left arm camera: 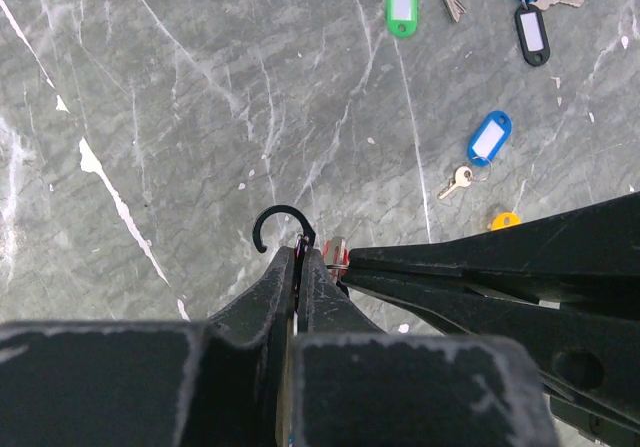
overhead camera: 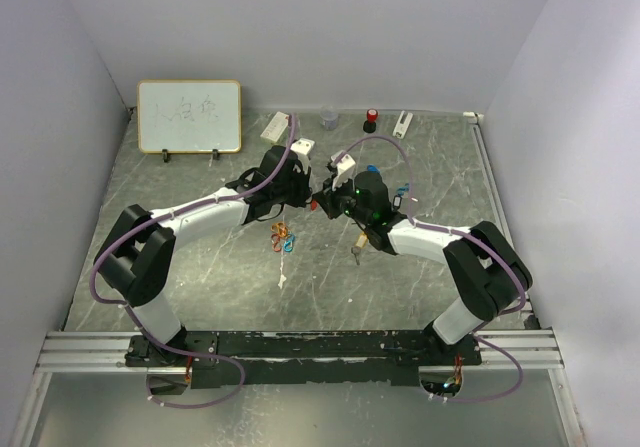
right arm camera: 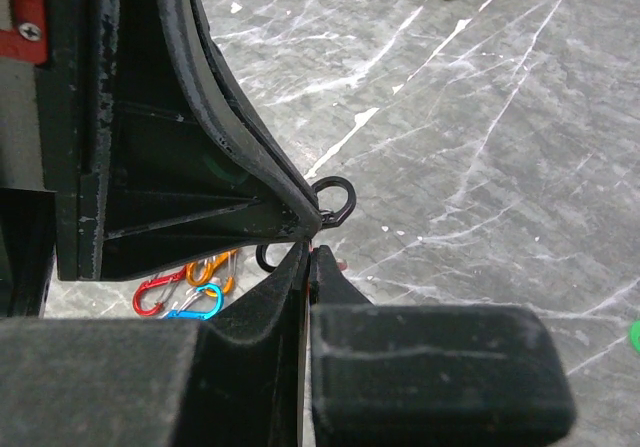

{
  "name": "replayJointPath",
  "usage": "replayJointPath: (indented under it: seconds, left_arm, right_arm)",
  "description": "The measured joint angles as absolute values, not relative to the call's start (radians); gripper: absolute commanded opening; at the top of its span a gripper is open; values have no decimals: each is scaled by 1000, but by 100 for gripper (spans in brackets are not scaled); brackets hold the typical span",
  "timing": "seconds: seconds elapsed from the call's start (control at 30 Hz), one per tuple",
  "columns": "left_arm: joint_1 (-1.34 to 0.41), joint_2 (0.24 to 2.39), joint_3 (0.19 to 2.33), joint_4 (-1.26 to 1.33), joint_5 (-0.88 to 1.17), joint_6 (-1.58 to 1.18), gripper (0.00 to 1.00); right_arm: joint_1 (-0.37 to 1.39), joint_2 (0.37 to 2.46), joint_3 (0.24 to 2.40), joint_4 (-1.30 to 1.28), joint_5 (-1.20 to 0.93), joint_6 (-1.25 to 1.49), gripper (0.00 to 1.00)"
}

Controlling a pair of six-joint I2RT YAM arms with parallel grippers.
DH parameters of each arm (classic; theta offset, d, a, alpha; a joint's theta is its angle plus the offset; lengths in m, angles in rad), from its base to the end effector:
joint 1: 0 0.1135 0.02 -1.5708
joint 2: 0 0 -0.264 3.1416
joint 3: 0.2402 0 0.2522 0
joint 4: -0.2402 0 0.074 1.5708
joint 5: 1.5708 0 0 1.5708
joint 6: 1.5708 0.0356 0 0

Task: Put the keys on the keyring

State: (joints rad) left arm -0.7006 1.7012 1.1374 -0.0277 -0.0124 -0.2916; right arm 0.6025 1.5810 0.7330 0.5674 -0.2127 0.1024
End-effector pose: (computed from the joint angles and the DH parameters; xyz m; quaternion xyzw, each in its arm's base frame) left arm 0.2942 -0.2475 0.2340 0.1764 0.8647 -0.2191 0.4162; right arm 0.2712 0.1956 0.2033 -0.2584 0.7540 0.2860 0.5319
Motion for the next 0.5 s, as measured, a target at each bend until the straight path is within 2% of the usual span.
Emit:
replayJointPath:
  seconds: [0.5]
  left_arm:
    - [-701,1704,1140,-28,-18,-287,7]
  right_arm:
    - [614,1581,733,570,-209,92,0]
